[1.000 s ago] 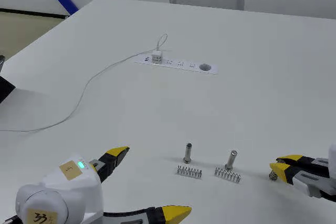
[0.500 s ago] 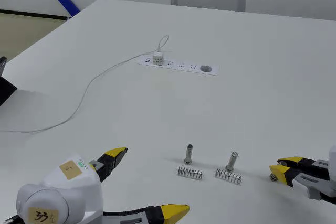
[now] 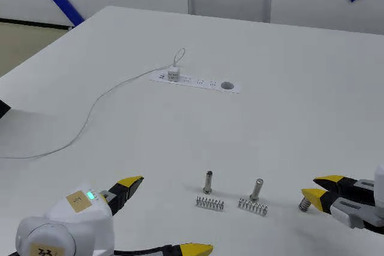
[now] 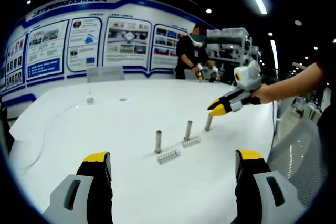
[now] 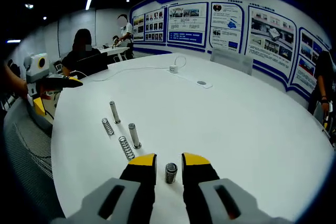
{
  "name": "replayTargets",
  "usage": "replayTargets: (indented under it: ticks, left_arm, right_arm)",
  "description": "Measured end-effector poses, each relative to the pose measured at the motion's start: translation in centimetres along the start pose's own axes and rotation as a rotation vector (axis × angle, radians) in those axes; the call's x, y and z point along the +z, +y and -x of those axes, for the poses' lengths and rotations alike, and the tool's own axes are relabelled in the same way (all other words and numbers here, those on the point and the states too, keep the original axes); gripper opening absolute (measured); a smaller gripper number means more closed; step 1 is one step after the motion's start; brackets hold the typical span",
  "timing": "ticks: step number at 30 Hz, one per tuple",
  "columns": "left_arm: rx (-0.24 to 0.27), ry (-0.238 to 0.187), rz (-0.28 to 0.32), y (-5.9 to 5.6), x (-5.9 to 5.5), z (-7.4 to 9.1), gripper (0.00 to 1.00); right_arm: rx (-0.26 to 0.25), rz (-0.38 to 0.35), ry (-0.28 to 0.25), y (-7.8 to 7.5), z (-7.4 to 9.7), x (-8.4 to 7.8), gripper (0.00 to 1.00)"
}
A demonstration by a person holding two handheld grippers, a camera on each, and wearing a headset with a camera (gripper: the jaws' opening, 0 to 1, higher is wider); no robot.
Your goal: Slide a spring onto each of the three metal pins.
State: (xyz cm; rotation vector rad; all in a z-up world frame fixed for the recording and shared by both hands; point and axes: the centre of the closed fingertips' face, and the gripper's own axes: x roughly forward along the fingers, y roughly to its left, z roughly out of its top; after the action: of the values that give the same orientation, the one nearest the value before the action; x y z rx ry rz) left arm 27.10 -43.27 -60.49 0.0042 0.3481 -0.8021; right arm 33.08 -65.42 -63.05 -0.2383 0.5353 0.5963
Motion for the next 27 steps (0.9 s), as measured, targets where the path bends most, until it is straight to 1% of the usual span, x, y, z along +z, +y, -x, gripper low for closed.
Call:
replayTargets:
  ticks: [4,6,11,14,16,19,27]
  left_arm:
    - [0.007,-0.015,0.004,0.2,0.3,0.1,1.00]
    - [0.009,-0.020,0.006,0.2,0.4,0.2,1.00]
    - [-0.008,-0.011,-0.014,-0.3,0.2,0.0,1.00]
    - [-0.016,-0.010,-0.026,-0.5,0.3,-0.1,1.00]
    - [-0.017,-0.006,-0.032,-0.6,0.2,-0.1,1.00]
    - [-0.018,-0.007,-0.035,-0.6,0.3,-0.1,1.00]
    - [-0.013,0.000,-0.032,-0.4,0.1,-0.2,1.00]
  right_arm:
    - [0.012,0.018,-0.010,0.5,0.3,0.7,0.20]
    - [0.028,0.032,-0.016,1.1,0.4,1.1,0.20]
    - [0.077,0.085,-0.012,2.8,0.2,1.6,0.20]
    - [0.108,0.112,-0.004,3.9,-0.2,1.4,0.20]
    - [0.122,0.114,-0.003,4.4,-0.5,1.4,0.20]
    - [0.143,0.130,0.013,5.2,-1.1,1.0,0.20]
    - [0.180,0.143,0.029,6.4,-2.0,0.5,0.20]
